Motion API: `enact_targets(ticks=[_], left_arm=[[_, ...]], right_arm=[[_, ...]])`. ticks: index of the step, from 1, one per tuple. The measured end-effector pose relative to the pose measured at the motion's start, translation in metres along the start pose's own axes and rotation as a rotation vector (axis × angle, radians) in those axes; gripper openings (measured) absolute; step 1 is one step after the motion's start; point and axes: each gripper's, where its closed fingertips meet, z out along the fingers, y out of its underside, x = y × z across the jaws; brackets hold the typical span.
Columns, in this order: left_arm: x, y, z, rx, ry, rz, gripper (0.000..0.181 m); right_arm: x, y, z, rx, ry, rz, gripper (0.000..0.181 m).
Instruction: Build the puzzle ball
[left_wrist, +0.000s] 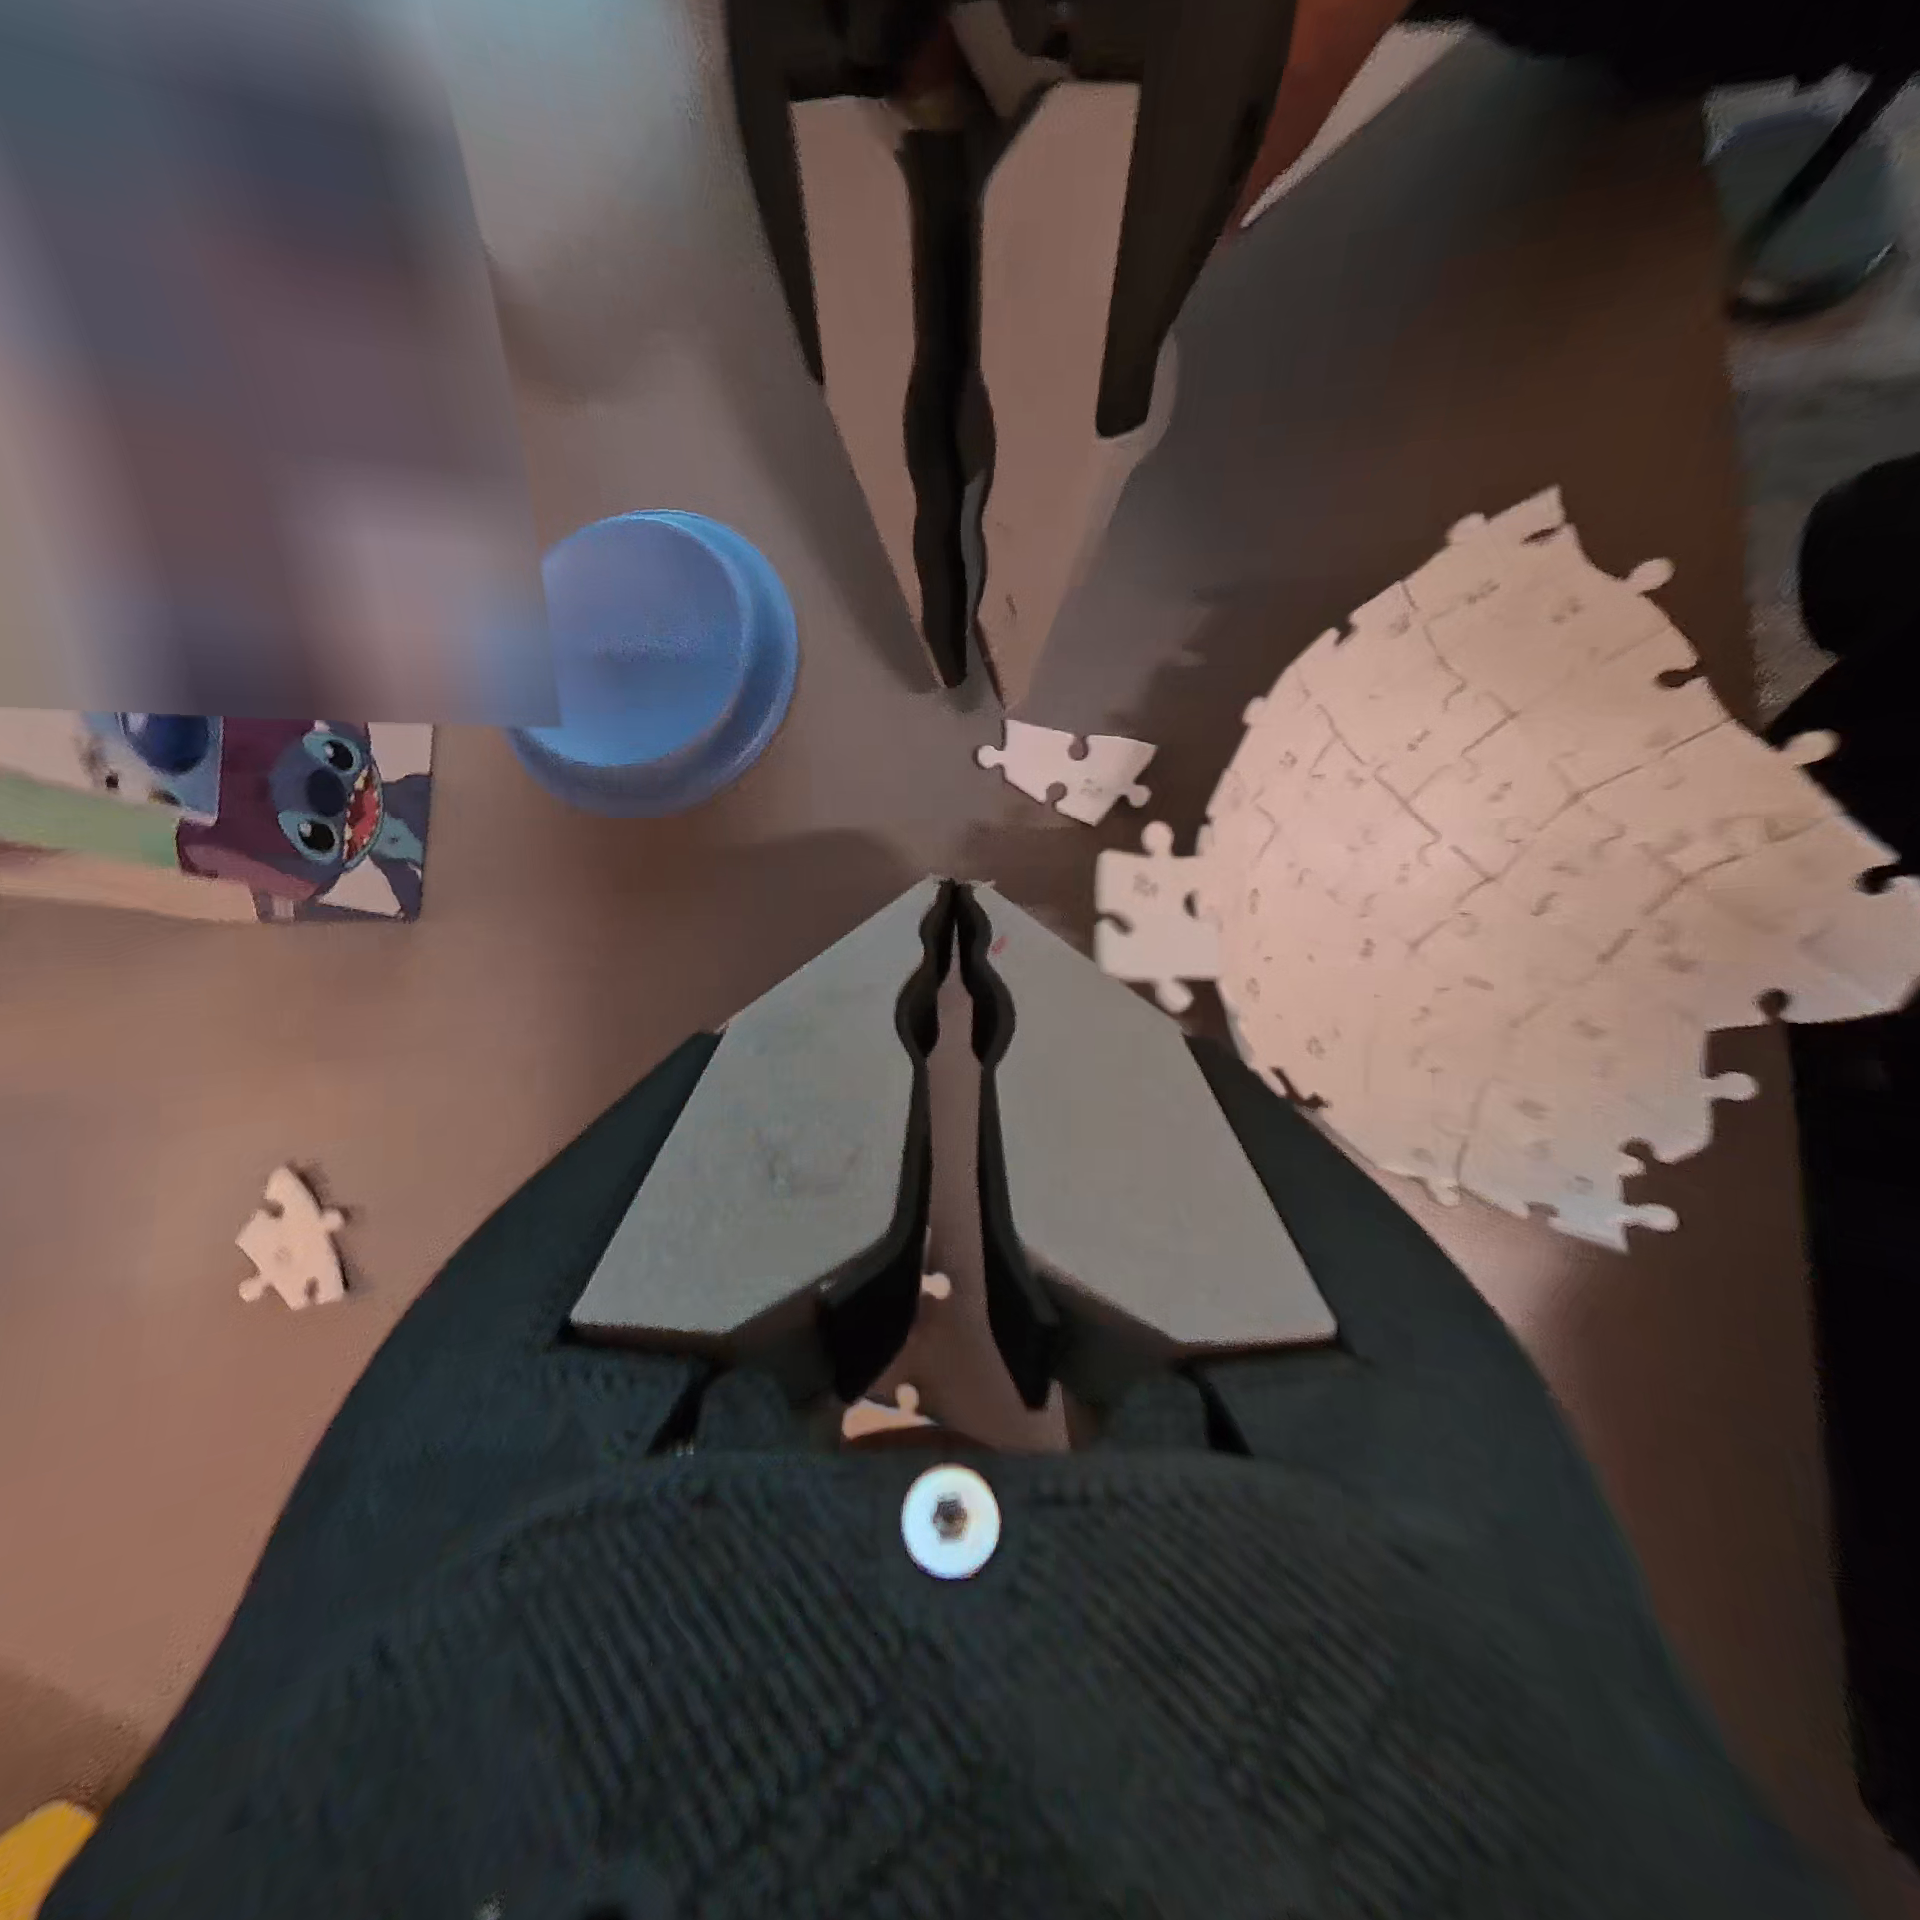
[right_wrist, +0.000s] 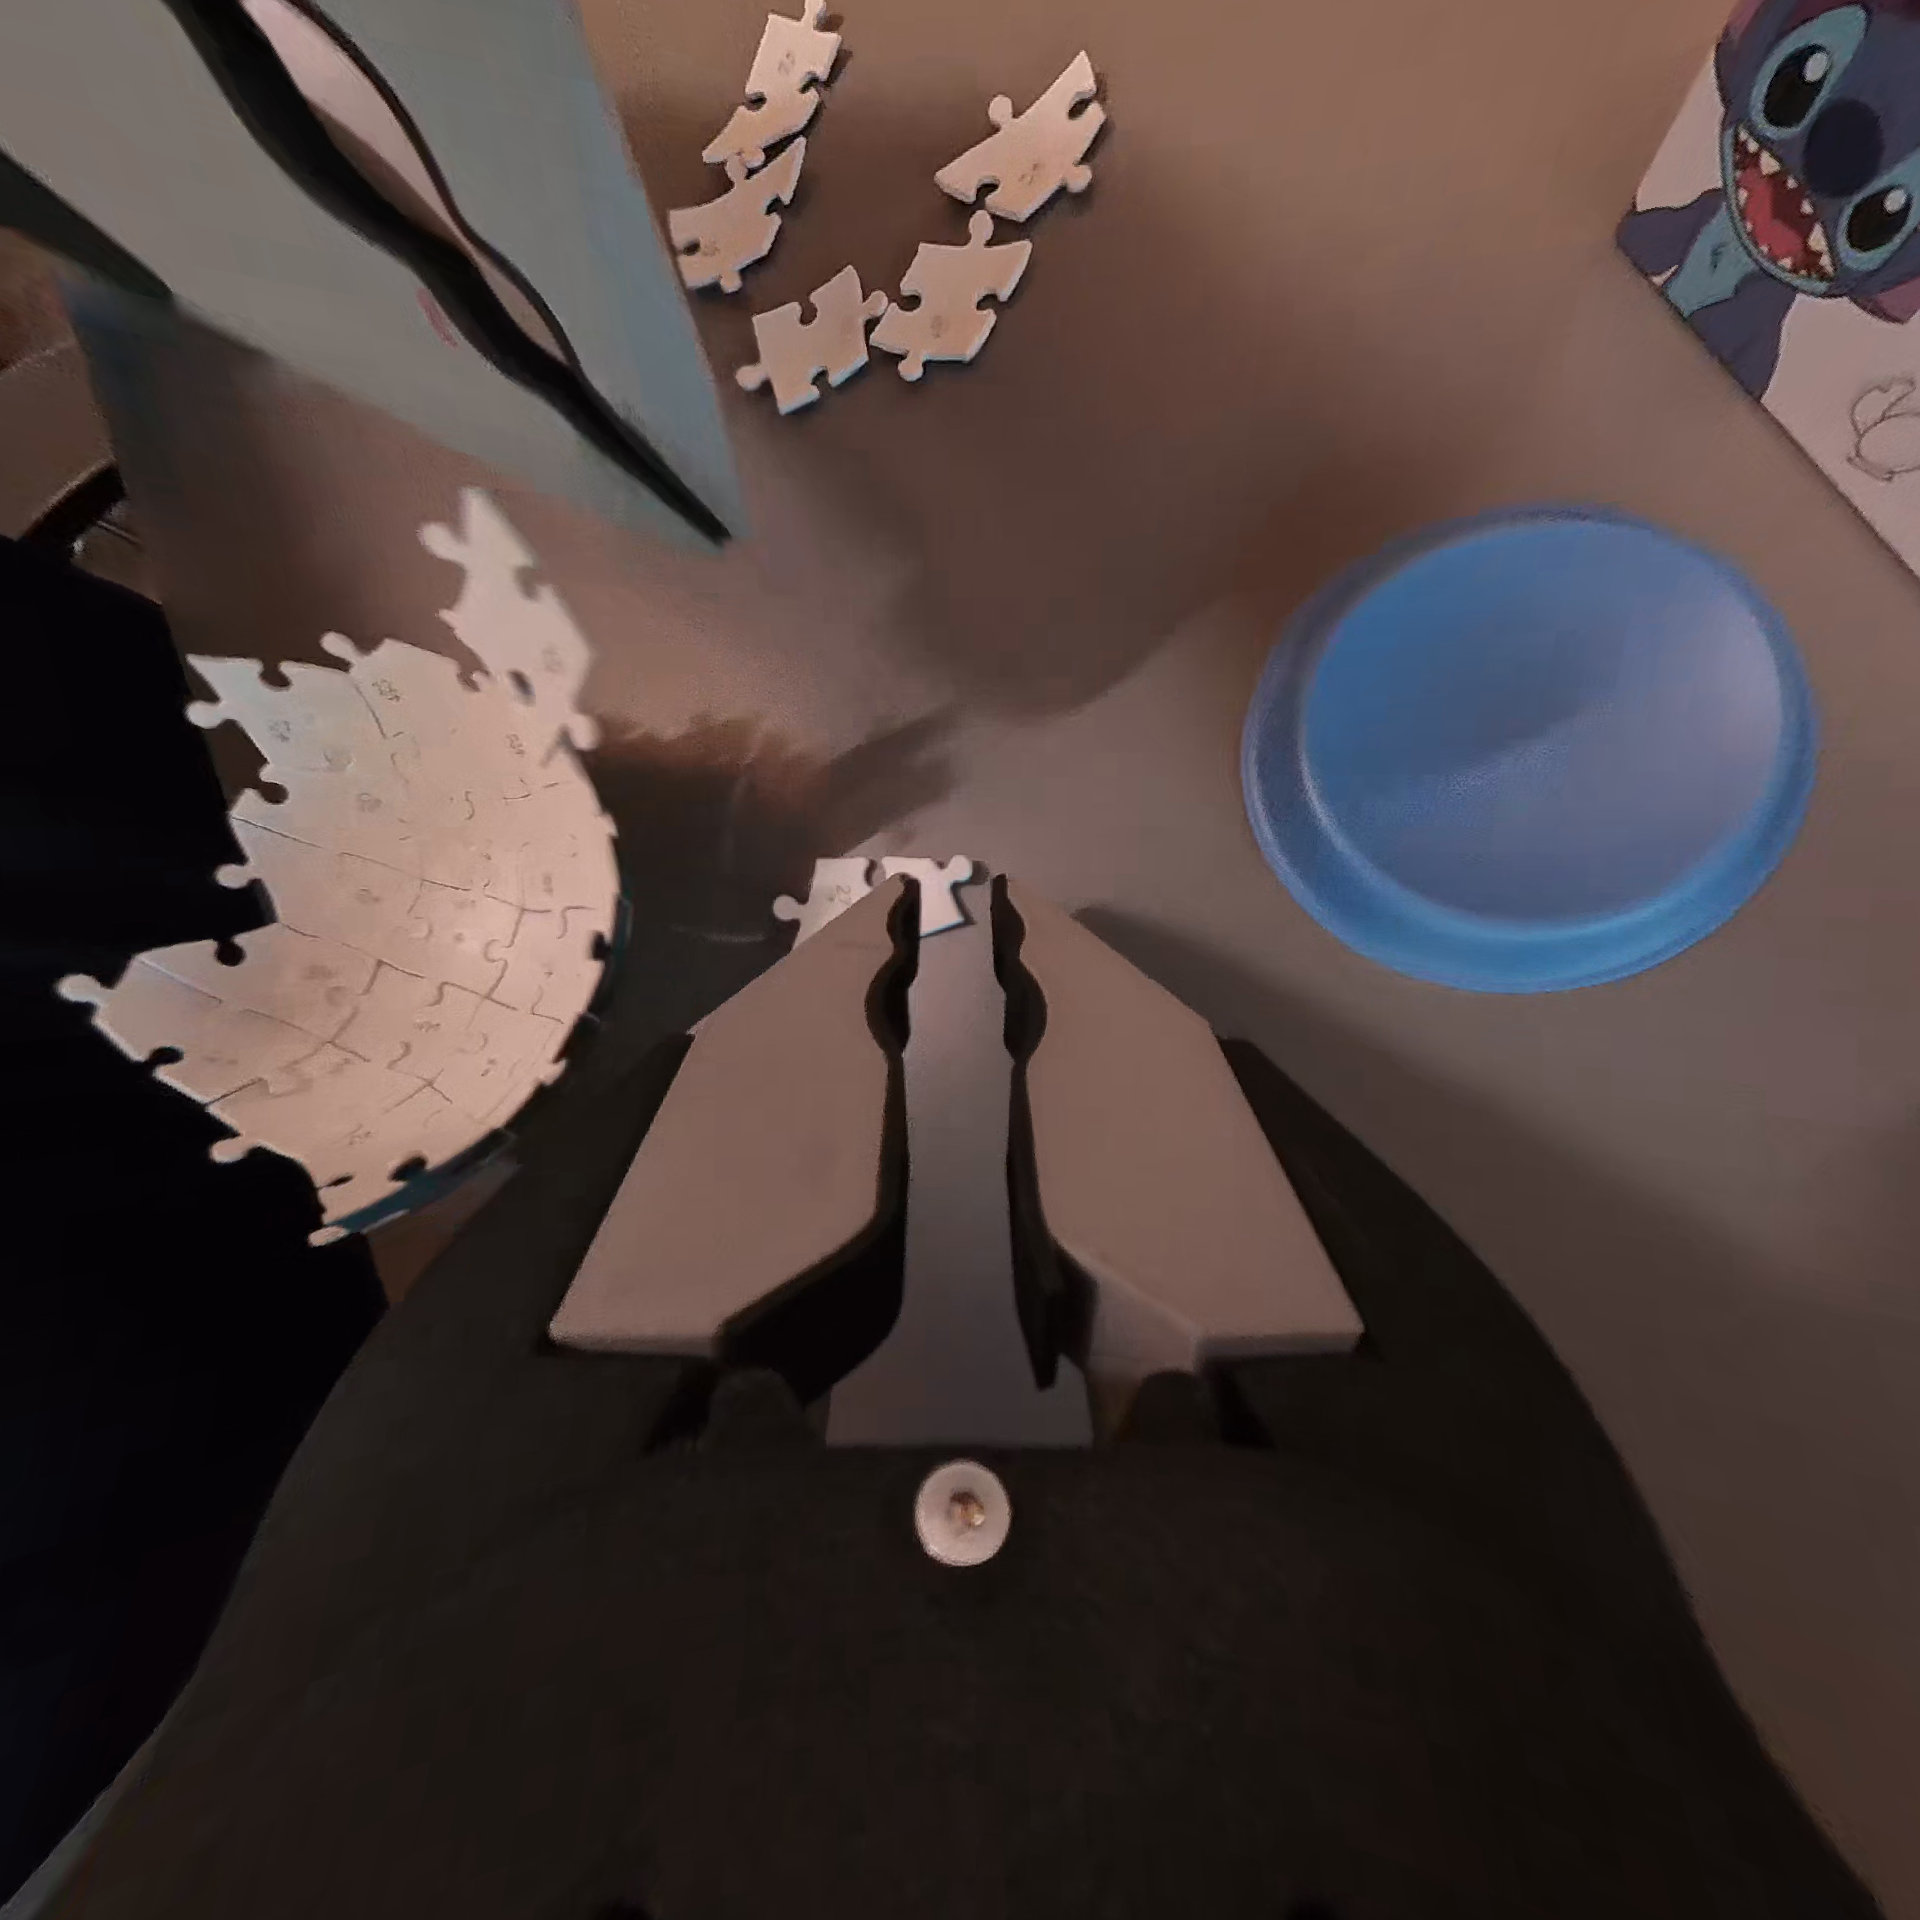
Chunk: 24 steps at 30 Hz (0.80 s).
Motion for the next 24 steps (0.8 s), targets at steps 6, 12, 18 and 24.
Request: enact_targets(ticks=[6,12,18,24], left_arm=[[0.010,0.006,-0.022,0.119,0.076,-0.231,0.000],[0.023,0.020,-0.022,0.142,0.156,-0.340,0.000],[0.040,0.018,-0.018,0.214,0.323,-0.460,0.001],[0.044,0.019,-0.014,0.230,0.341,-0.470,0.000]], right_arm=[[-0.004,0.005,-0.001,0.037,-0.005,0.013,0.011],[-0.015,-0.004,-0.009,0.122,-0.061,0.040,0.010],[-0.032,-0.022,-0.003,0.155,-0.210,0.018,0.012],[-0.041,-0.031,0.002,0.162,-0.414,0.052,0.011]])
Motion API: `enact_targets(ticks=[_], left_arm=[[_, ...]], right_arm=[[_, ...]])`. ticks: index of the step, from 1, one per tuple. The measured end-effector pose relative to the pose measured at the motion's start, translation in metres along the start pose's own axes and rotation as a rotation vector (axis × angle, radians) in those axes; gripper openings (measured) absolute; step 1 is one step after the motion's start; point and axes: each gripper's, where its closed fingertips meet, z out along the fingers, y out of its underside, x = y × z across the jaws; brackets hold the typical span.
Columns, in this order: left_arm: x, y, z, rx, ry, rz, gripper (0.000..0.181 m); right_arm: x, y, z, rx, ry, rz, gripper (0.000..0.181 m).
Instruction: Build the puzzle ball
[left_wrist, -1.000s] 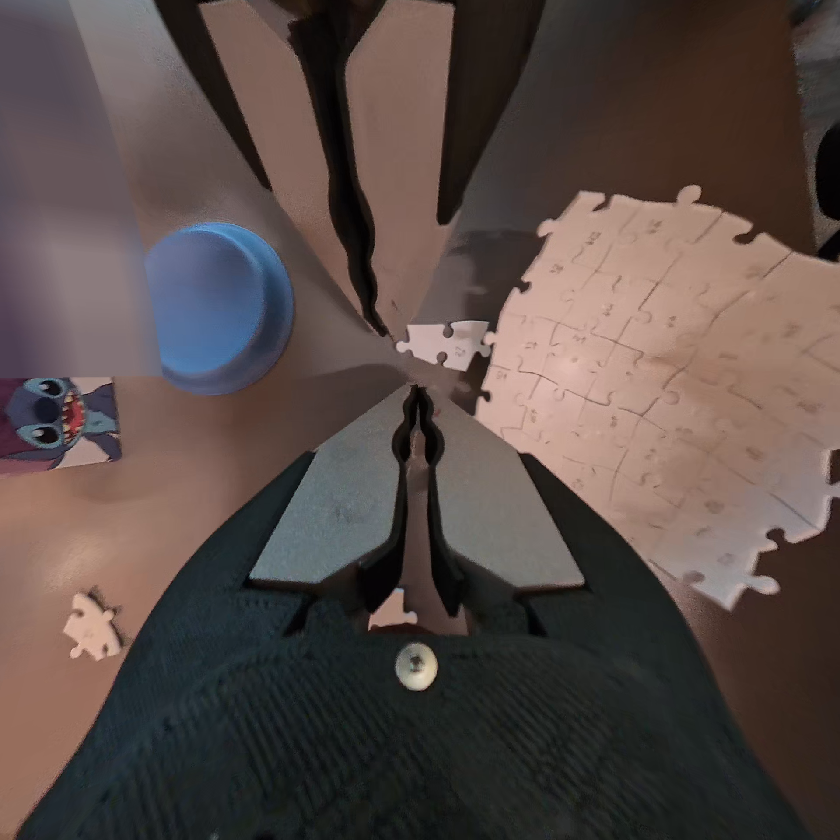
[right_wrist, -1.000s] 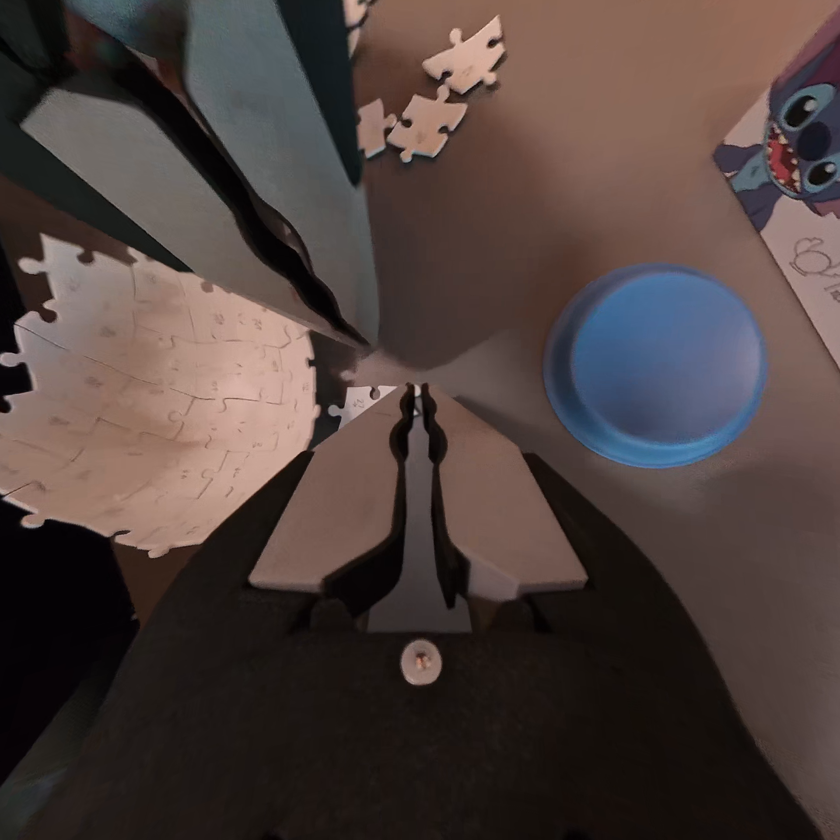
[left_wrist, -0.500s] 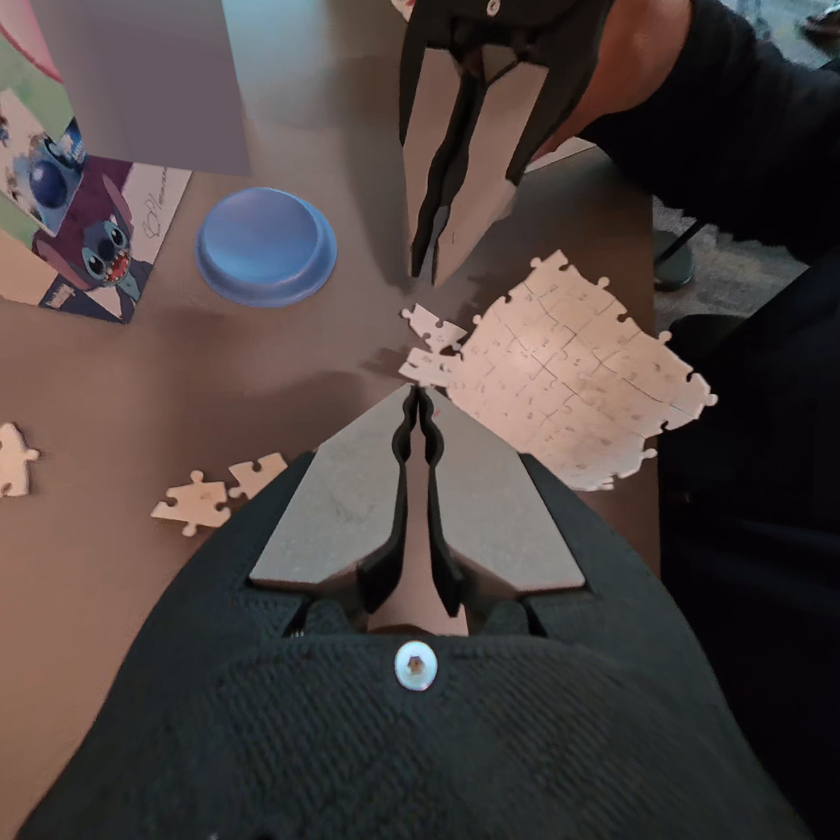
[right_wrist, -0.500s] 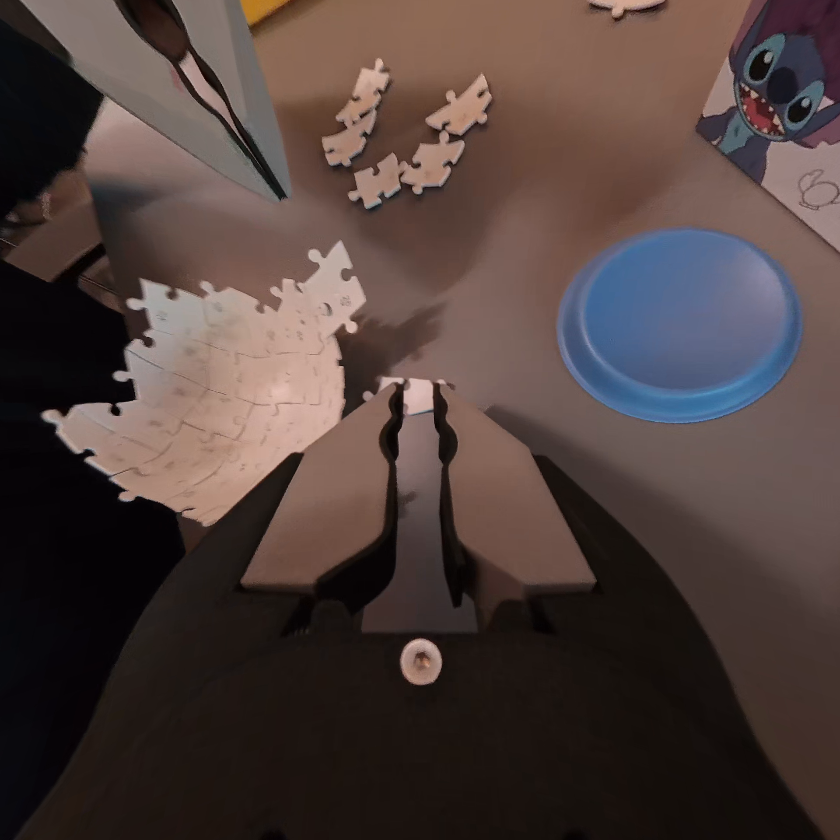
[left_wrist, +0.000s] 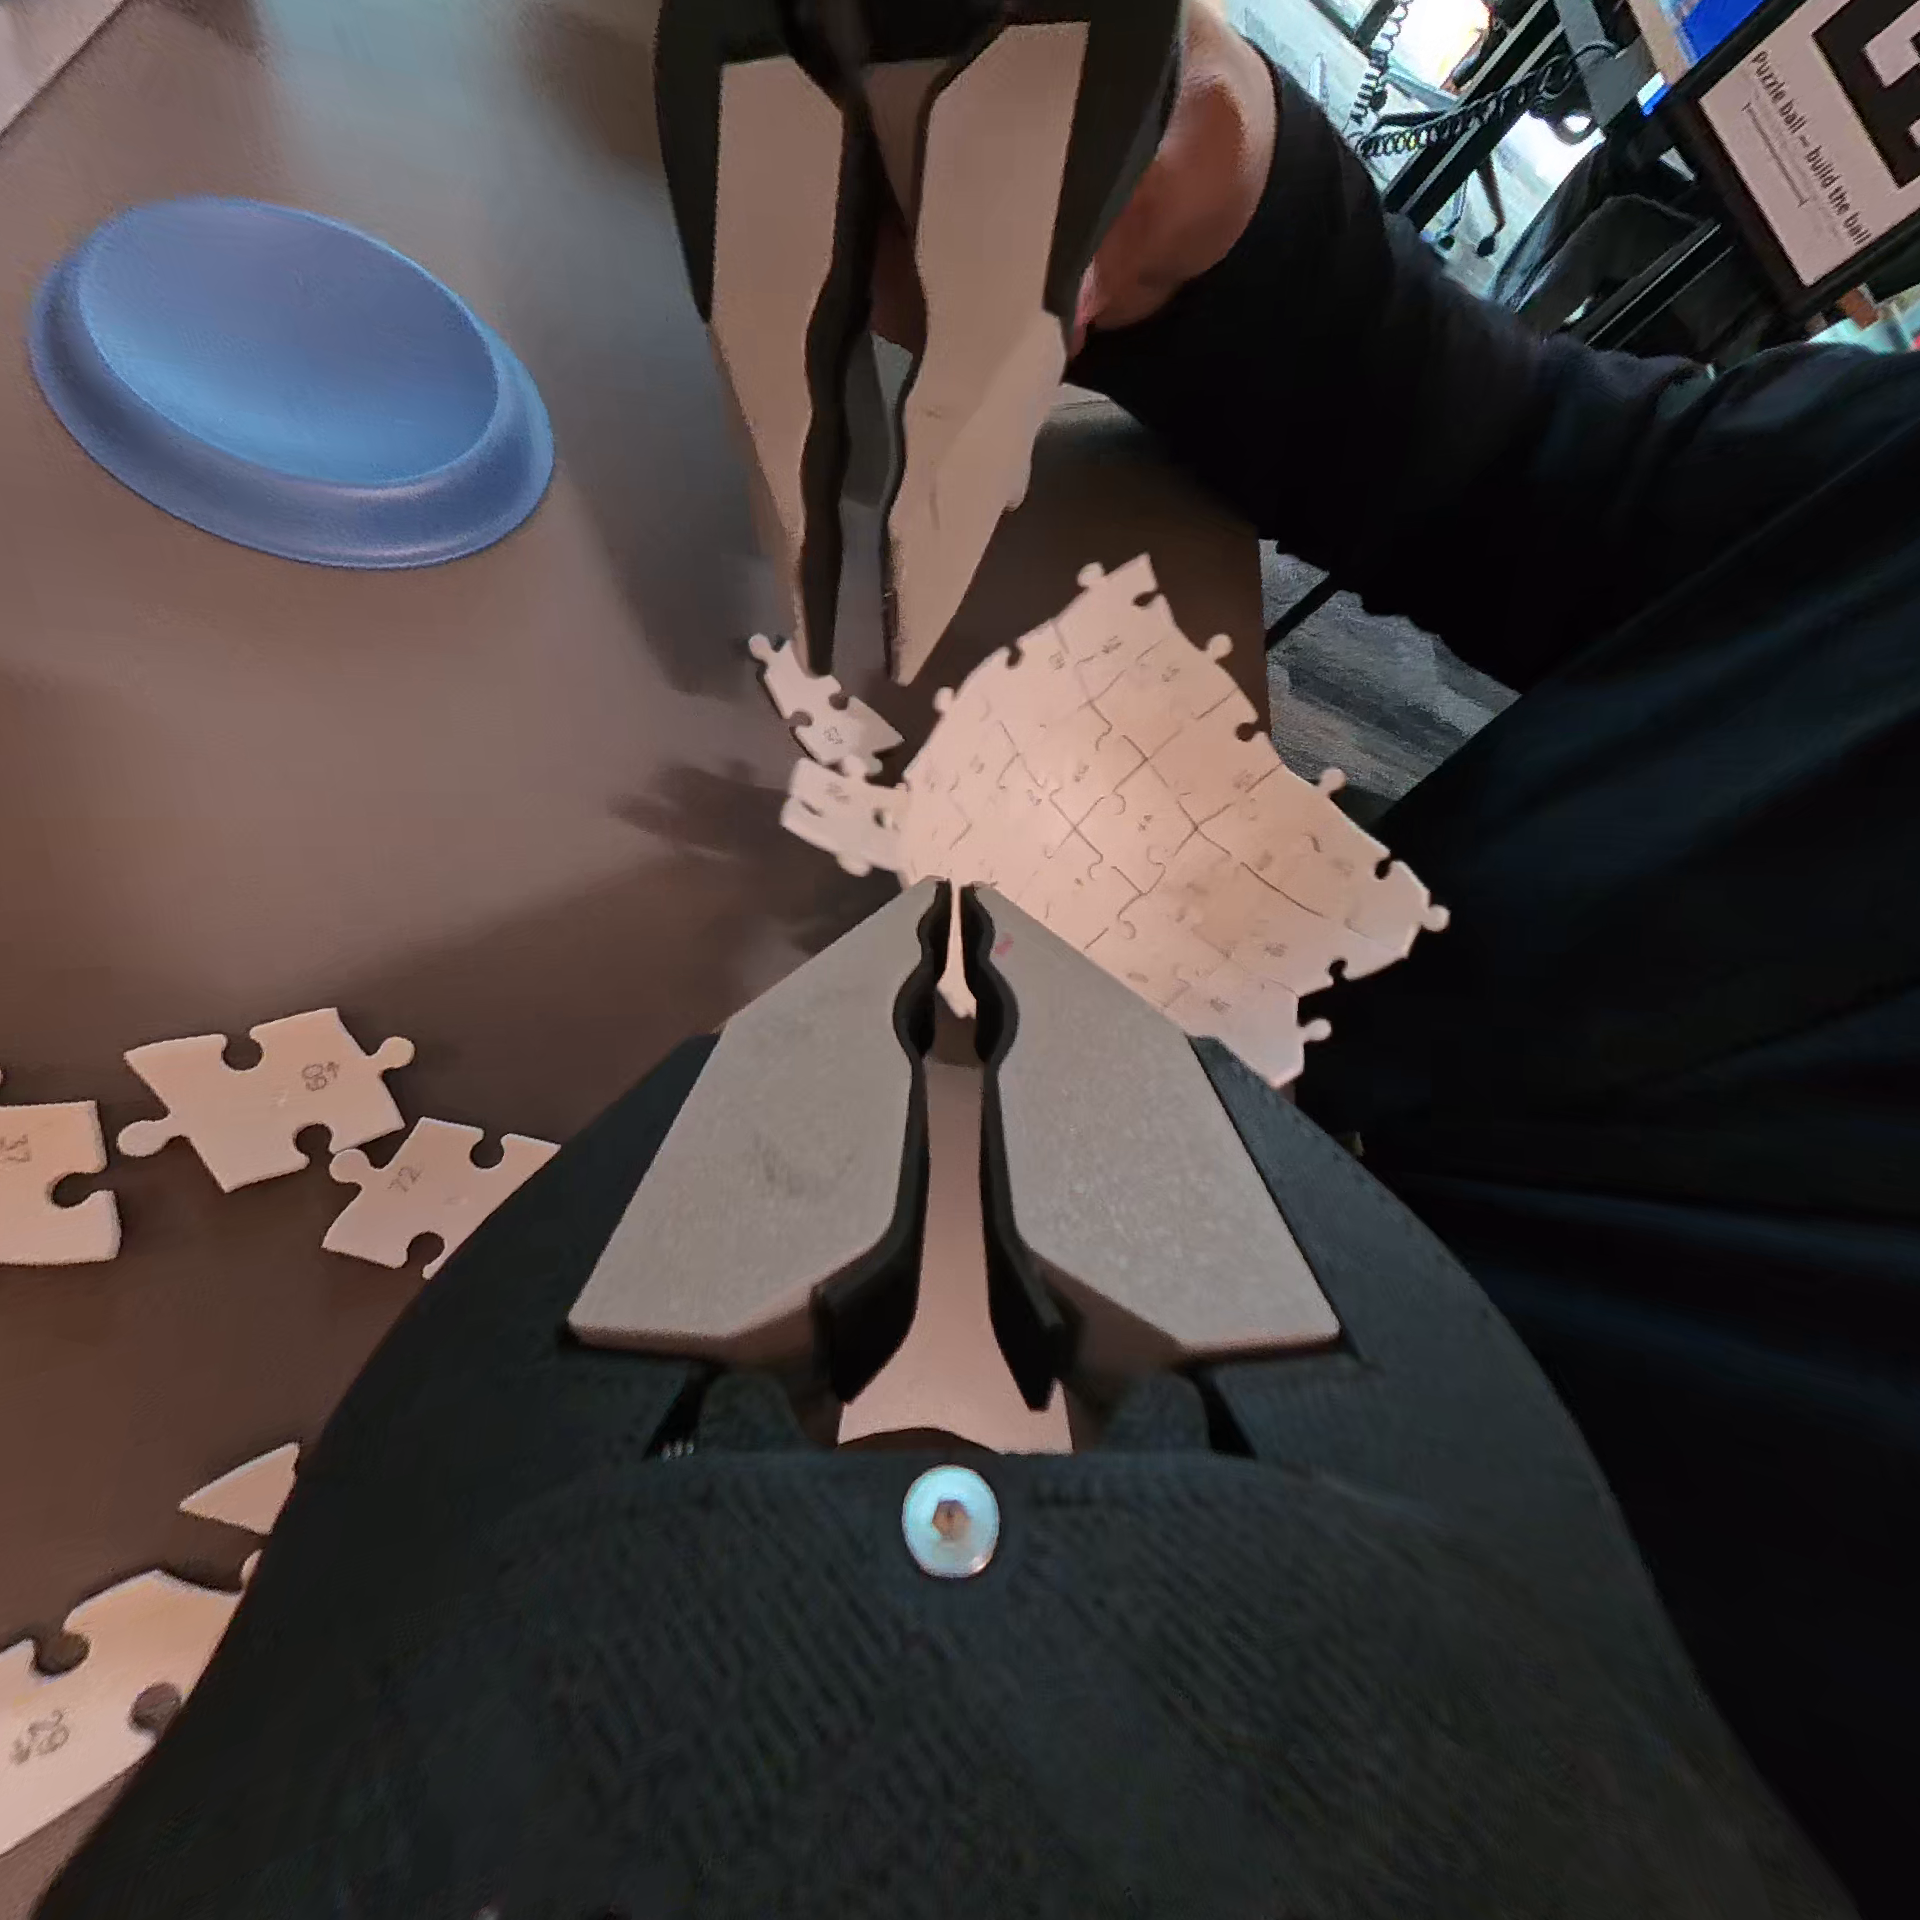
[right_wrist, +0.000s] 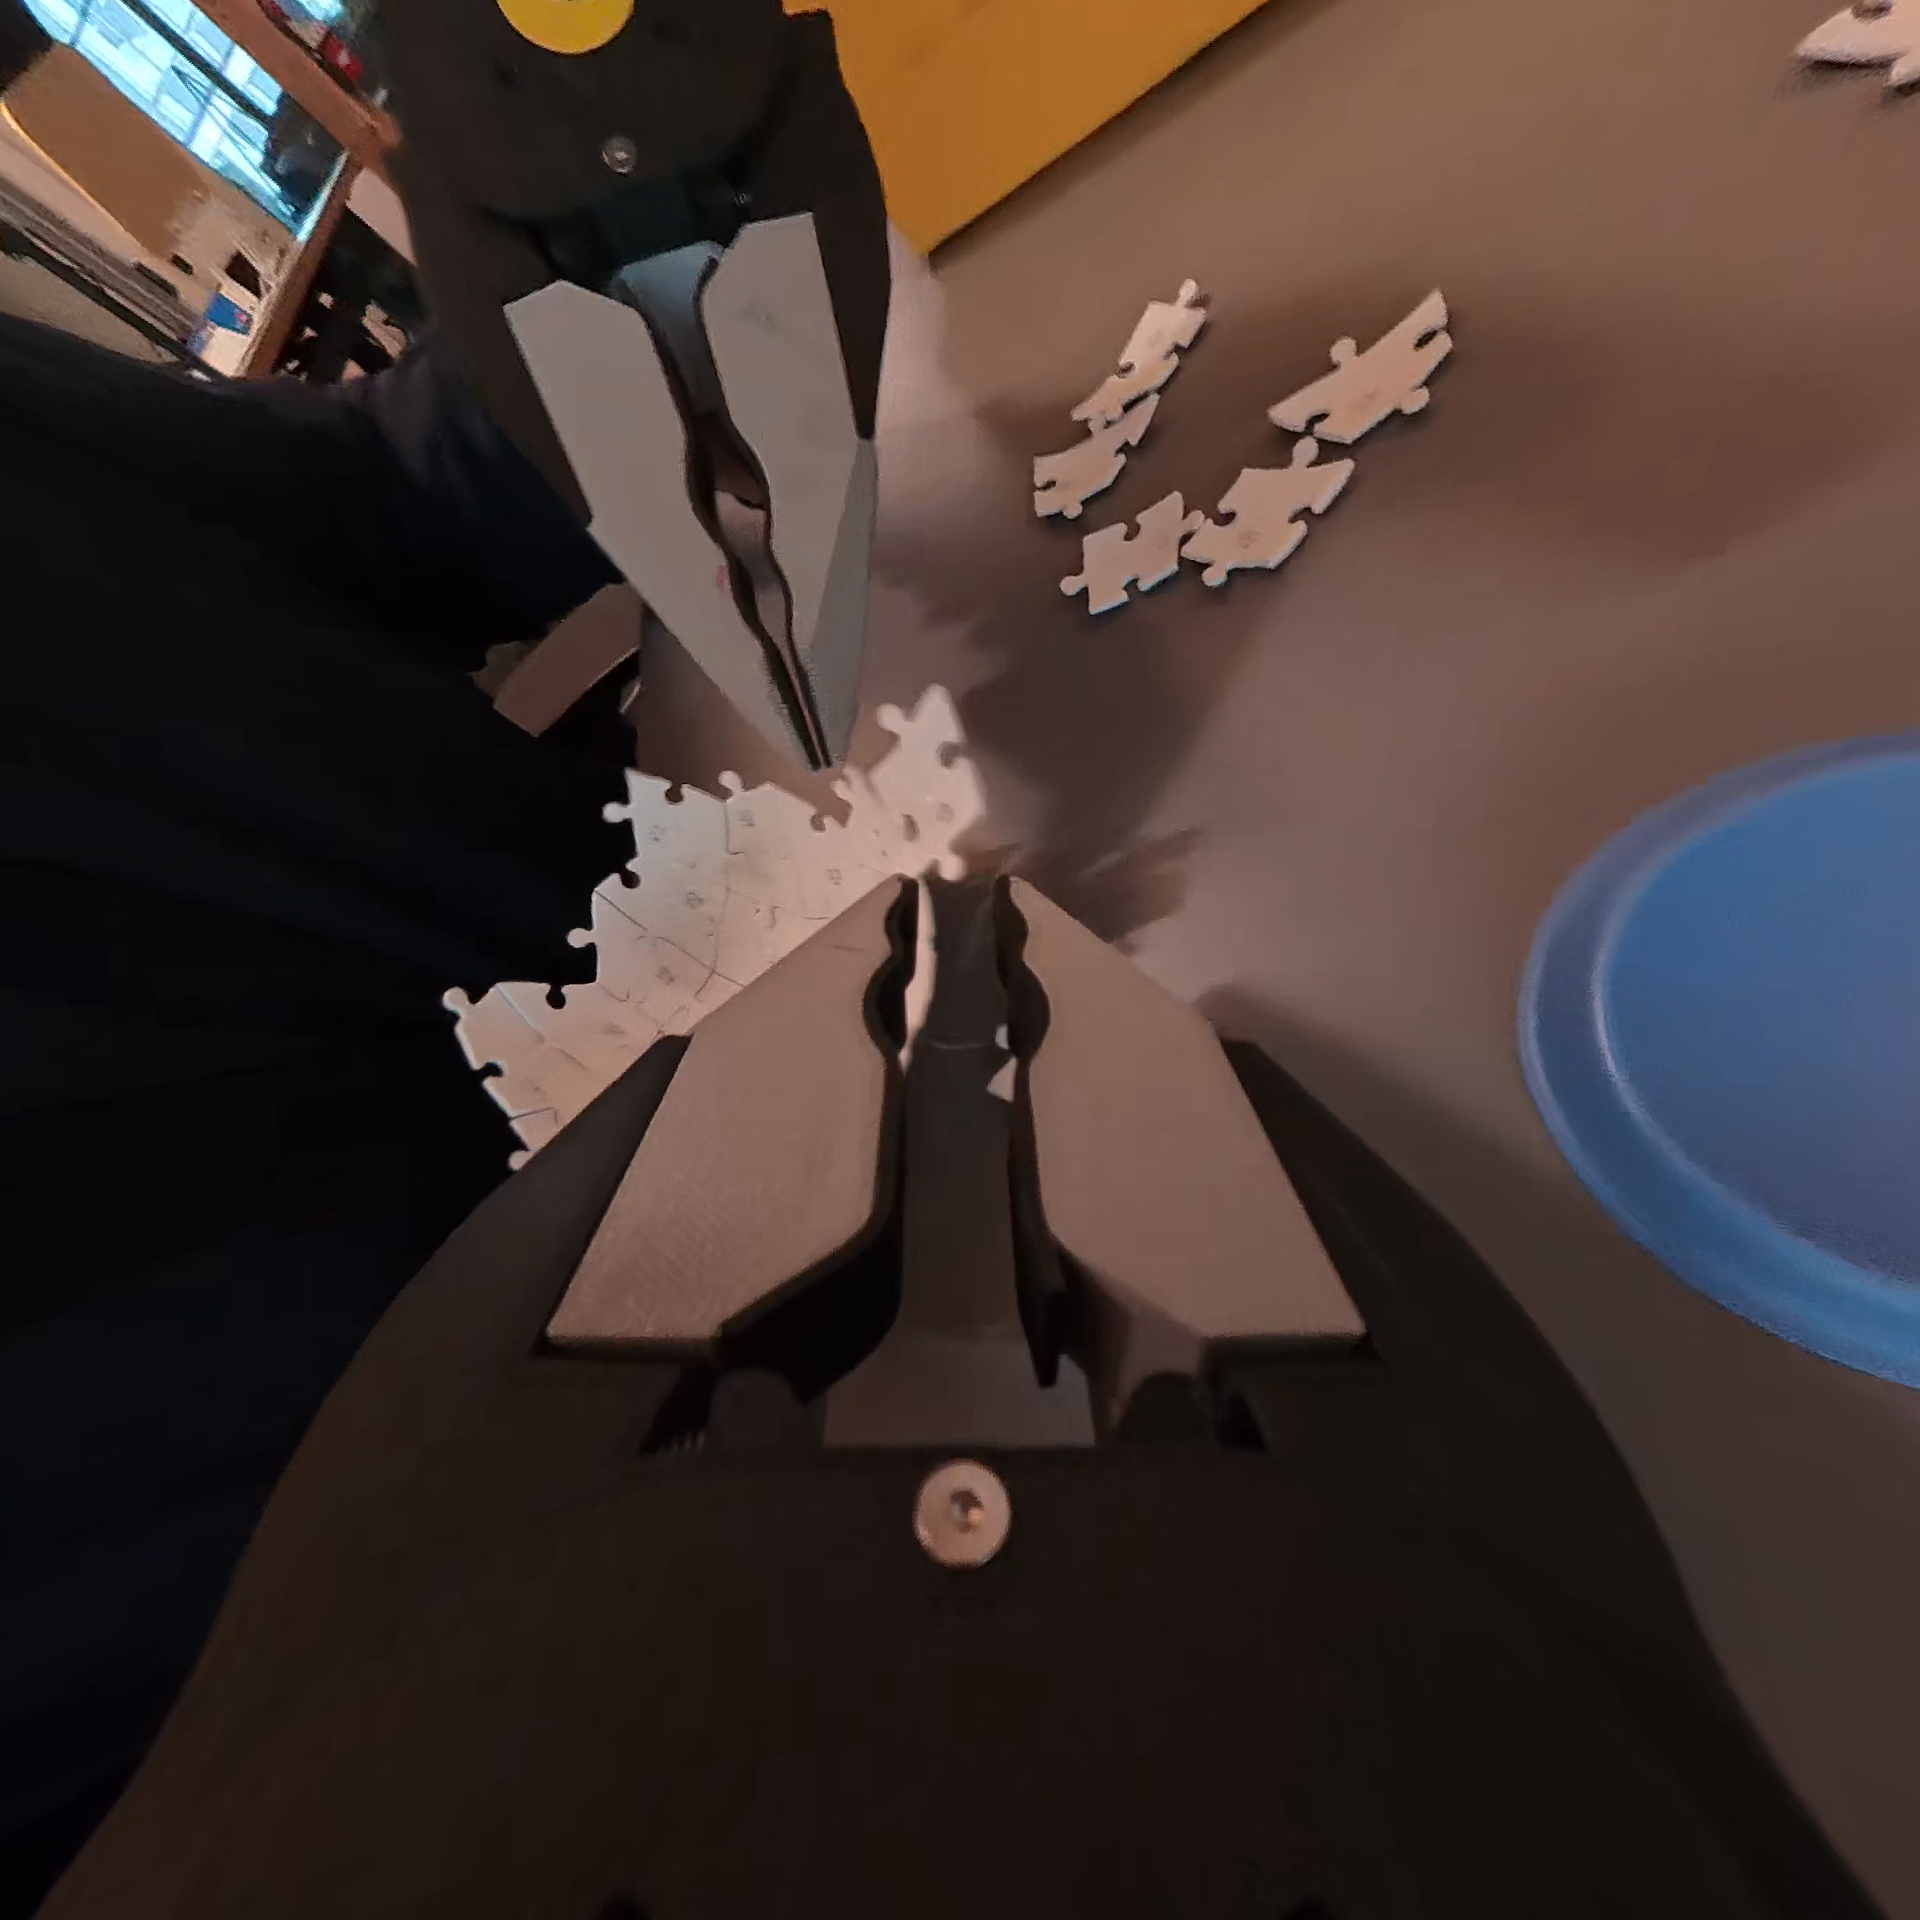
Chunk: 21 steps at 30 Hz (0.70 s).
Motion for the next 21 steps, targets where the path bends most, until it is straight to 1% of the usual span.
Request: enact_targets(ticks=[5,12,17,21], left_arm=[[-0.001,0.004,0.010,-0.031,0.021,-0.003,0.000],[0.000,0.005,0.013,-0.039,0.027,0.010,0.000],[0.000,0.006,0.013,-0.036,0.029,0.004,0.000],[-0.003,0.008,0.012,-0.035,0.009,0.008,0.000]], right_arm=[[-0.002,0.009,0.015,-0.056,-0.058,0.022,0.012],[-0.011,0.005,0.020,-0.036,-0.166,0.059,0.012],[-0.010,0.006,0.025,-0.048,-0.154,0.047,0.007],[-0.007,0.004,0.030,-0.044,-0.116,0.013,0.004]])
